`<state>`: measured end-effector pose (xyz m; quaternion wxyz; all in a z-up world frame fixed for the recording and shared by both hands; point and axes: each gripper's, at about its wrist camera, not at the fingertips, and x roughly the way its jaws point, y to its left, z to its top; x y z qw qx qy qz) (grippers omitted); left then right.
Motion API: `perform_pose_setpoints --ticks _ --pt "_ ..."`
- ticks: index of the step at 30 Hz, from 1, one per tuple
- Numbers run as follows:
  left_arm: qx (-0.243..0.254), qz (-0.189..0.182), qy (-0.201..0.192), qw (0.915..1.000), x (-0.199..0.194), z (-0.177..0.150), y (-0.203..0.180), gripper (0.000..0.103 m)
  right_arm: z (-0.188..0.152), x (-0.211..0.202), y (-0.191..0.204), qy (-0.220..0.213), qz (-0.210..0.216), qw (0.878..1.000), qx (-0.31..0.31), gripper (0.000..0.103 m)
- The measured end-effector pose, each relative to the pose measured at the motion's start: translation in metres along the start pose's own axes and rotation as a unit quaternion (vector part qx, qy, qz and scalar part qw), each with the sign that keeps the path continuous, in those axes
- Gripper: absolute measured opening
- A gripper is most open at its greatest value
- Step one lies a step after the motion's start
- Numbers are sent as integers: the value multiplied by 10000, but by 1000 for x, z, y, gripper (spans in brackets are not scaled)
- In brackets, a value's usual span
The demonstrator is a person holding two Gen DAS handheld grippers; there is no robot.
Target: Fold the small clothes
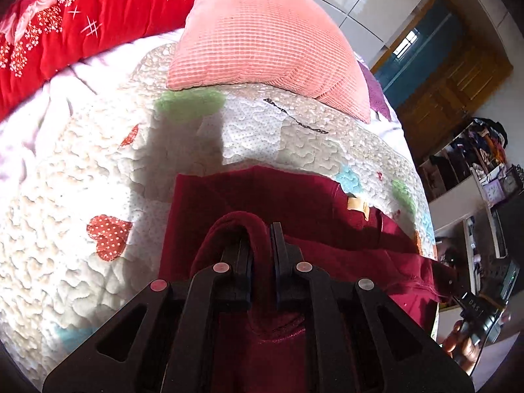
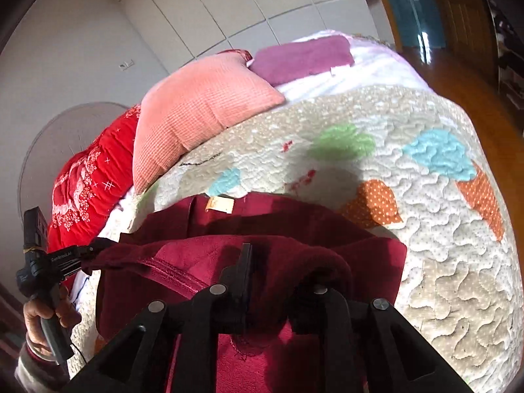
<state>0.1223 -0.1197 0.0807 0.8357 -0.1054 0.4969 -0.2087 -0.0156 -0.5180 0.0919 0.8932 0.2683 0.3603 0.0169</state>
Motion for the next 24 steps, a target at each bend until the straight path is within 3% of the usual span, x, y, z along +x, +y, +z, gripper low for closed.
perform_pose_setpoints --ticks 3,4,8,11,13,15,19,21,24 --pt "245 -143 -6 9996 -8 5 -5 16 -3 -34 -6 -549 63 9985 5 49" --pt "314 -169 -25 9994 -10 7 -7 17 -5 -43 -8 -703 -1 9975 16 52" --pt "386 -322 -62 9987 -22 12 -15 26 -13 -56 1 -636 399 9971 -130 52" --pt "282 -431 0 9987 -17 16 -18 49 -22 -38 23 -328 554 9965 -535 45" --pt "225 -204 -224 9993 -15 20 -19 69 -29 -26 34 -187 644 9950 -746 41" --pt "101 -183 -273 9994 -12 25 -15 71 -27 -6 38 -104 335 9950 -934 40" --pt "-27 -190 -171 9997 -19 20 -6 71 -14 52 25 273 -918 9897 -1063 40" --pt "69 -160 -175 9997 -31 10 -4 71 -13 64 14 482 -980 9898 -911 41" --pt "246 -263 -171 9992 -54 -14 3 71 -23 35 16 282 -666 9945 -754 41"
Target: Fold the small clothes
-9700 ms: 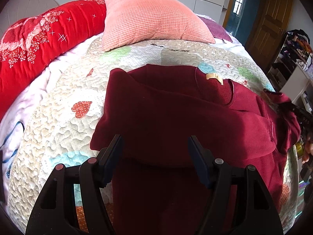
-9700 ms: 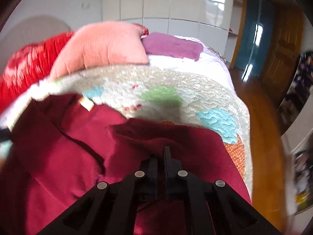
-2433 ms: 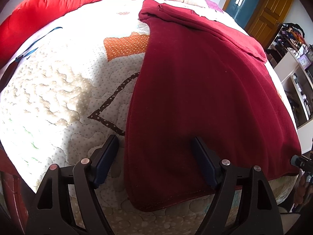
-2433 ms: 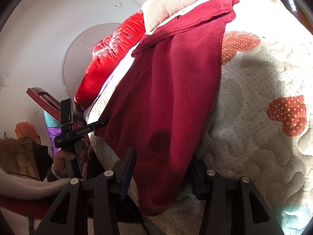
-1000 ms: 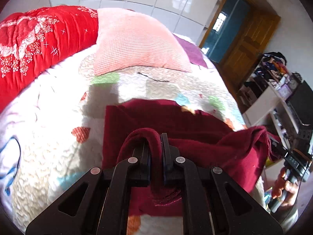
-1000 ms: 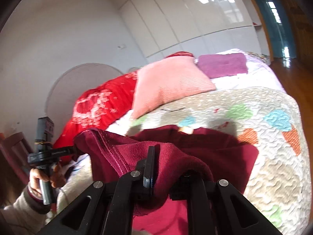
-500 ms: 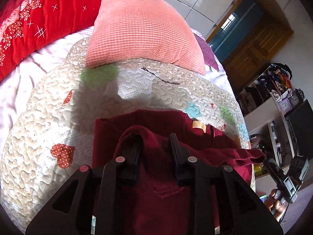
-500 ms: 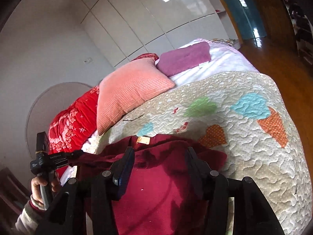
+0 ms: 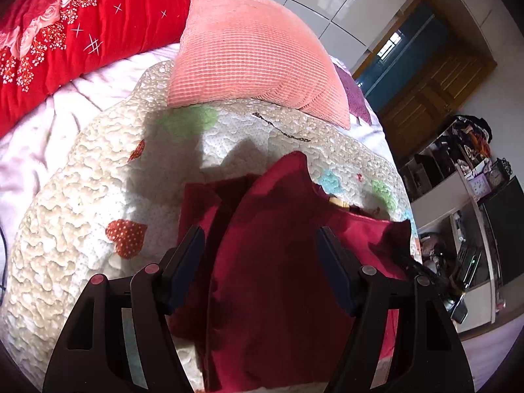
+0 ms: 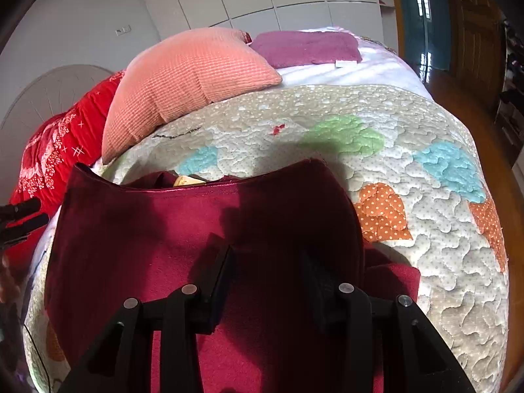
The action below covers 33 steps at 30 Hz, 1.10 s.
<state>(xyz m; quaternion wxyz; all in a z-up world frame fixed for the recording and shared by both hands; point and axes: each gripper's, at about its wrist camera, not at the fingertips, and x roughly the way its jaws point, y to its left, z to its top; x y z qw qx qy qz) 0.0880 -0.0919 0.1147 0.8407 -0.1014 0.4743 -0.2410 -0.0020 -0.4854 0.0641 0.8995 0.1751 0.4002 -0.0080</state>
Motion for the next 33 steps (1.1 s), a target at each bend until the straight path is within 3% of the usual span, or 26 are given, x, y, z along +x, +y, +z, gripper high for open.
perform_pose_setpoints --ticks 3,9,14,17,18,20,21,22,23,27,33 --pt "214 -11 -25 9998 -19 -32 8 71 -29 -44 -3 -121 552 9981 233 52" --pt "352 -186 412 9984 -22 -94 23 71 -102 -103 -15 -159 636 9974 306 52" --pt "475 -645 433 9958 -21 -118 15 71 -138 -105 -11 10 924 9947 451 52" --pt "612 -433 391 9964 -12 -120 9 70 -142 -91 -9 -3 898 9947 502 50" --pt "594 -418 387 9966 -8 -119 9 69 -141 -86 -10 -37 860 9948 537 44" --pt "569 -419 501 9962 -2 -118 9 59 -137 -80 -10 -75 824 9951 536 25" --pt "611 -340 540 9961 0 -116 9 41 -134 -82 -8 -118 797 9956 469 14" --pt "653 -311 573 9957 -1 -114 10 24 -132 -87 -7 -167 807 9958 393 13" --pt "685 -254 564 9957 -4 -110 10 18 -128 -95 -4 -240 760 9964 274 12" --pt "903 -139 459 9948 -28 -99 16 9 -116 -129 6 -516 536 9970 -202 10" --pt "822 190 700 9940 -14 -115 43 8 -134 -90 -1 113 -28 9998 -182 9"
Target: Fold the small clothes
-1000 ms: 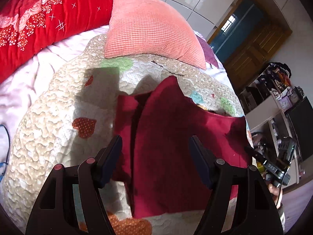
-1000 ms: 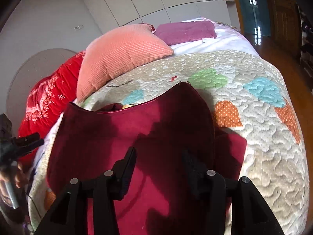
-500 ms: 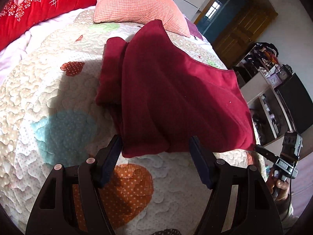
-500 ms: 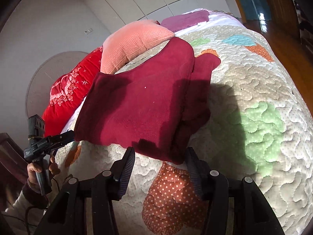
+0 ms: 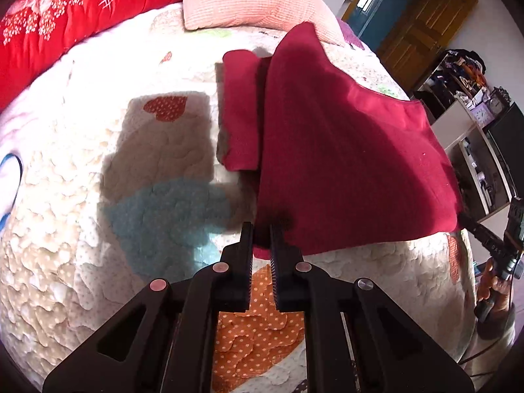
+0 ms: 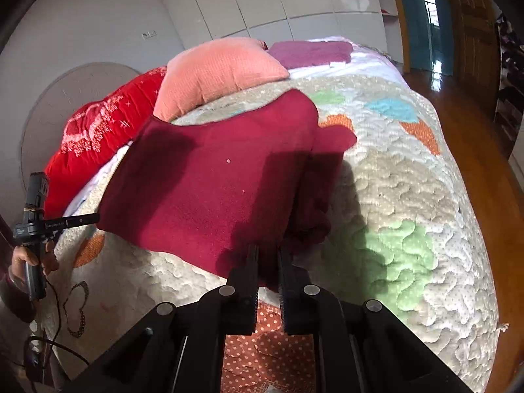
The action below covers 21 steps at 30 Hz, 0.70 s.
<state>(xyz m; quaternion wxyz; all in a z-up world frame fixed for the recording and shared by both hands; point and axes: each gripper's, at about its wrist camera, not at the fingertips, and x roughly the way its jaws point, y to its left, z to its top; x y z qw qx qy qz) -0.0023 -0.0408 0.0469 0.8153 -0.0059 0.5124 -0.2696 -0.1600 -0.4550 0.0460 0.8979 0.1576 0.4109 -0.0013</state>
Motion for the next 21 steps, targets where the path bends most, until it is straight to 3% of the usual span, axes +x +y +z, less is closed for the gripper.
perform_pose_setpoints --ticks 3,5,7,8,11,13,15,21 --pt "45 -46 -128 9999 -9 2 -4 8 -1 -10 -7 -122 205 9994 242 9" --pt "198 142 -284 9993 -21 7 -12 8 6 -32 -9 -451 211 9979 406 16" --pt "327 137 -464 9983 -34 14 -19 8 18 -48 -8 -764 332 9955 454 44" --pt "321 77 -556 9979 -39 18 -21 8 25 -52 -6 -845 405 9947 430 46" --pt "310 -64 -703 9970 -42 37 -32 11 51 -39 7 -838 292 9957 250 46" --pt "271 9 -730 9970 -33 51 -40 23 70 -20 14 -819 215 9963 159 46" --pt "145 36 -680 9976 -17 69 -47 26 88 3 19 -741 199 9970 126 46" --pt "-270 378 -563 9973 40 127 -54 26 134 63 21 -525 -157 9985 -12 40"
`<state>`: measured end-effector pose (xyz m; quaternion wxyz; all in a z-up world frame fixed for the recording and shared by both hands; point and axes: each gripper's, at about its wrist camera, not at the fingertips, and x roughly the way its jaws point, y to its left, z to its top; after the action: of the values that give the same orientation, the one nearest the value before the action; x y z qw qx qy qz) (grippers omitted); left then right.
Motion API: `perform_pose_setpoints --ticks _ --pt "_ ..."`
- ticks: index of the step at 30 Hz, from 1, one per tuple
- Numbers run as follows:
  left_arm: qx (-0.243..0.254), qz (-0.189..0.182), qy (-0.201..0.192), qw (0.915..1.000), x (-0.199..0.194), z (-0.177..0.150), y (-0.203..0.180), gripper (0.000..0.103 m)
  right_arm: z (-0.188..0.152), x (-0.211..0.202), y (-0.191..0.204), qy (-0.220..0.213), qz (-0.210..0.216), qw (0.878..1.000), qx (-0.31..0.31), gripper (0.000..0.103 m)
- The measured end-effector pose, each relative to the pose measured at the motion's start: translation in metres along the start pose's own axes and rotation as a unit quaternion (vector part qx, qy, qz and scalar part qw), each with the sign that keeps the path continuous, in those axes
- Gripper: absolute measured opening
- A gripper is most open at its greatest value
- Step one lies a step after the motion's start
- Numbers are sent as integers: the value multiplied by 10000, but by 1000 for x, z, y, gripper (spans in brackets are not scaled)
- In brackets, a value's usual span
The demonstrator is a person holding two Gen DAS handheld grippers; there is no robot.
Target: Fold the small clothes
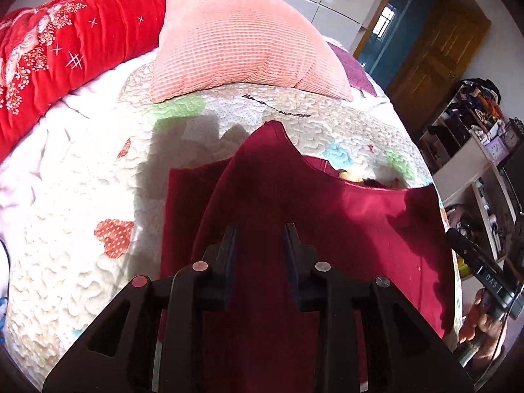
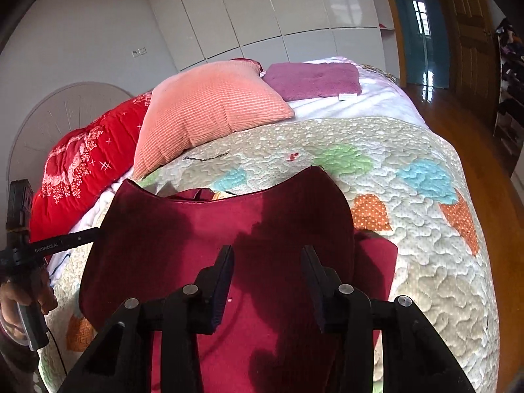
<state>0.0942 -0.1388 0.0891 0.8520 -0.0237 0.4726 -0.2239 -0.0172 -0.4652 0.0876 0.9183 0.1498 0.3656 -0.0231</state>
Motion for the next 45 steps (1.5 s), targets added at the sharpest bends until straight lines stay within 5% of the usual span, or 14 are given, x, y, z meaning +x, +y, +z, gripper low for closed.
perform_pose_setpoints --ticks 5,8,13,32,36,45 --pt "-181 486 219 9984 50 22 8 26 19 44 -15 327 -604 9976 15 40" --pt "-249 589 273 9976 67 24 14 26 17 67 -30 648 -598 9958 238 40" --pt "-71 656 54 9978 73 19 10 26 12 72 -24 554 -832 9950 33 40" --pt "291 506 -260 9980 7 -10 -12 26 12 11 2 259 -1102 9934 -191 40" --pt "176 267 -419 9986 -11 -24 -14 63 4 -6 13 229 -1128 9928 -321 43" --pt "243 81 -531 9983 -40 -52 -24 64 -13 -39 46 -27 -1367 9864 -909 44"
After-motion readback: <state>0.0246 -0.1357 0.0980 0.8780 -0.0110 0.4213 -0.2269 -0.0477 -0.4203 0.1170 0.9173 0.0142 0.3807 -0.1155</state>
